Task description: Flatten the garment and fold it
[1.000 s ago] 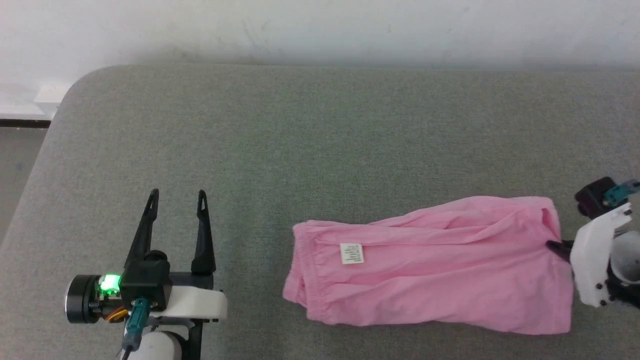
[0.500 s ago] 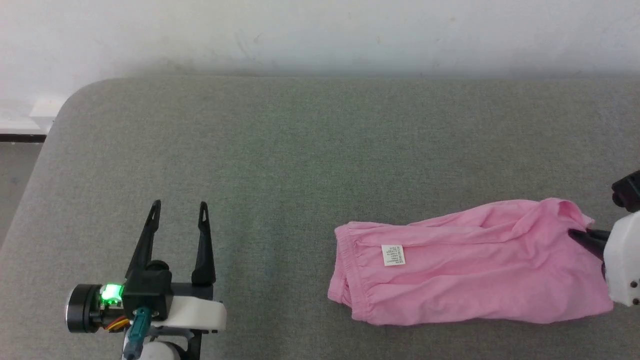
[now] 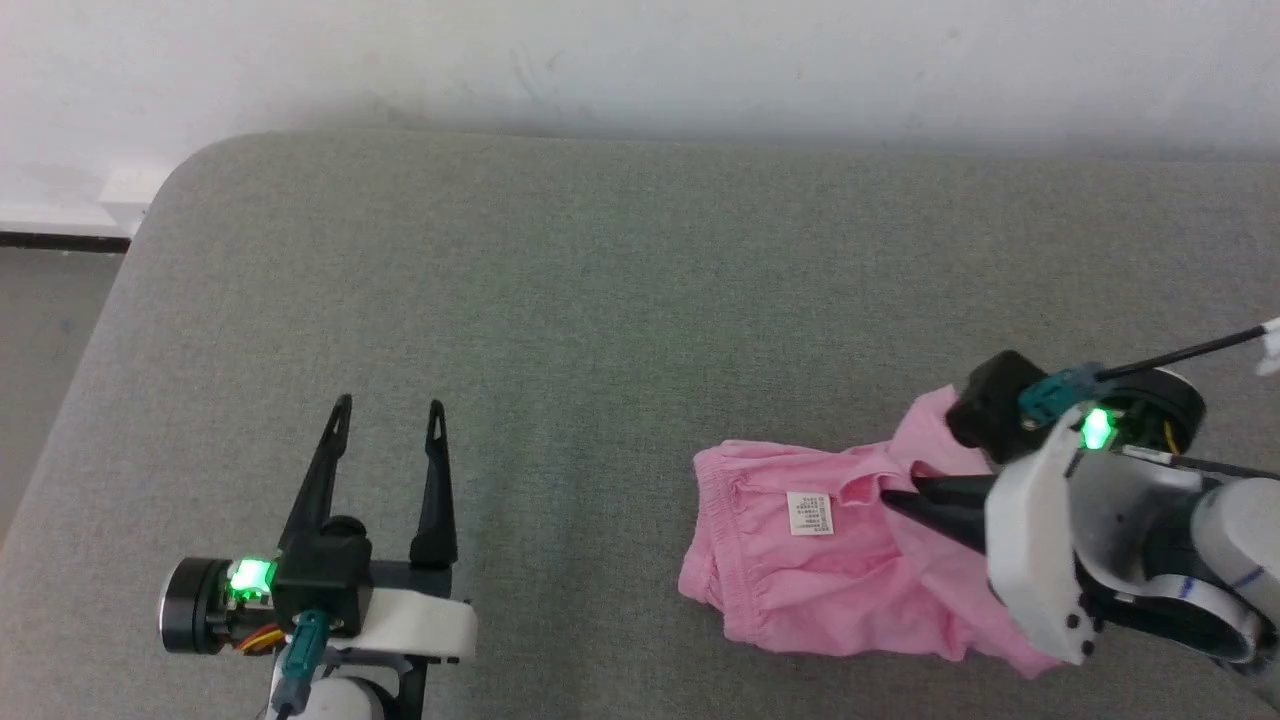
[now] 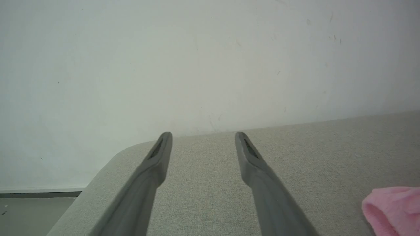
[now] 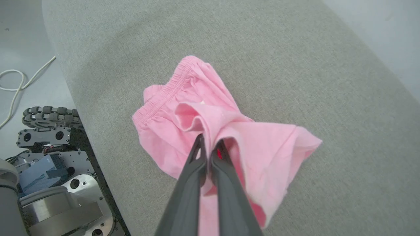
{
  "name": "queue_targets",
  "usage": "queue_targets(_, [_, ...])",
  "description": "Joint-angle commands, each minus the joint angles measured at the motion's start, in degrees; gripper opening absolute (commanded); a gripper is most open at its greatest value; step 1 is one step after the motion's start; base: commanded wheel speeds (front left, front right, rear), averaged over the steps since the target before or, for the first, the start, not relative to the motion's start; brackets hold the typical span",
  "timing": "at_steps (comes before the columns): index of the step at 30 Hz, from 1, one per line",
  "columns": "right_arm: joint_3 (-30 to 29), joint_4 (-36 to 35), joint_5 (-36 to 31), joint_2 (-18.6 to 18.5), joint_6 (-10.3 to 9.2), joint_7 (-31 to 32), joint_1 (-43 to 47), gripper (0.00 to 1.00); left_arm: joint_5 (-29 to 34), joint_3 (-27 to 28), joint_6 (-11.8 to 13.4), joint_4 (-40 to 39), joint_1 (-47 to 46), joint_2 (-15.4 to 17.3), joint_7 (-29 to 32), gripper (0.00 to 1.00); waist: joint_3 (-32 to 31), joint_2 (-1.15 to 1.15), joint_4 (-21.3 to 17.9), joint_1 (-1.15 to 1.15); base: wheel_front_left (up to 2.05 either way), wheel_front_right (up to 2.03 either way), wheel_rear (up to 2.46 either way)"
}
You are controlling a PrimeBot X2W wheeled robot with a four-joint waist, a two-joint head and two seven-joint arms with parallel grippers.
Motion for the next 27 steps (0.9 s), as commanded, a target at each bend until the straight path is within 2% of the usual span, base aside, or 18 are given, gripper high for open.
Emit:
queue_targets(1, [3.02,0.45,-1.05,2.48,-0.05,1.23,-3.57,0.00,0.42,-0.32,-0.44,0.12,-1.55,-0.39,-0.27,1.00,0.96,0.00,1.12,0.00,0.00,0.00,0.00])
queue_targets(3, [4.44,1.18,-1.37,3.66,-0.05,1.49,-5.03,0.00,0.44,-0.48,-0.45,0.13,-1.79,-0.53,-0.27,1.00,1.27,0.00,1.42,0.00,0.00,0.00,0.00])
queue_targets(8, [11.33,7.16,-1.27,9.90,-0.05,1.80,-10.76,0.00,0.41,-1.03,-0.57,0.35,-3.32,-1.10,-0.27,1.00,3.00,0.00,2.95,0.00,0.00,0.00,0.00])
queue_targets(14, [17.33,18.74,-0.98,16.68,-0.05,-2.45,-13.60,0.00,0.33,-1.10,-0.53,0.58,-4.91,-1.50,-0.27,1.00,5.02,0.00,3.86,0.00,0.00,0.00,0.00])
queue_targets(19, [22.66,29.05,-2.01,19.07,-0.05,-5.62,-13.83,0.00,0.38,-1.18,-0.40,0.83,-5.67,-1.74,-0.27,1.00,5.58,0.00,4.03,0.00,0.00,0.00,0.00])
queue_targets(22, [23.95,31.36,-1.81,19.45,-0.05,-8.37,-13.97,0.00,0.24,-0.80,-0.28,1.20,-5.41,-1.54,-0.27,1.00,4.89,0.00,3.43,0.00,0.00,0.00,0.00])
queue_targets(23, [24.11,31.46,-1.59,19.38,-0.05,-9.72,-14.16,0.20,0.19,-0.58,-0.20,1.34,-5.16,-1.44,-0.27,1.00,4.48,0.00,3.06,0.00,0.00,0.00,0.00])
queue_targets(24, [24.24,31.22,-1.41,19.09,-0.05,-11.00,-14.43,0.50,0.13,-0.42,-0.14,1.55,-4.87,-1.39,-0.27,1.00,3.98,0.00,2.70,0.00,0.00,0.00,0.00])
queue_targets(25, [24.33,30.57,-1.45,18.60,-0.05,-12.53,-14.81,1.00,0.10,-0.31,-0.10,1.75,-4.57,-1.35,-0.27,1.00,3.51,0.00,2.37,0.00,0.00,0.00,0.00])
queue_targets(27, [23.46,28.76,-1.53,17.35,-0.05,-17.22,-15.56,1.00,0.02,0.04,0.05,2.00,-3.82,-1.22,-0.27,1.00,2.21,0.00,1.34,0.00,0.00,0.00,0.00])
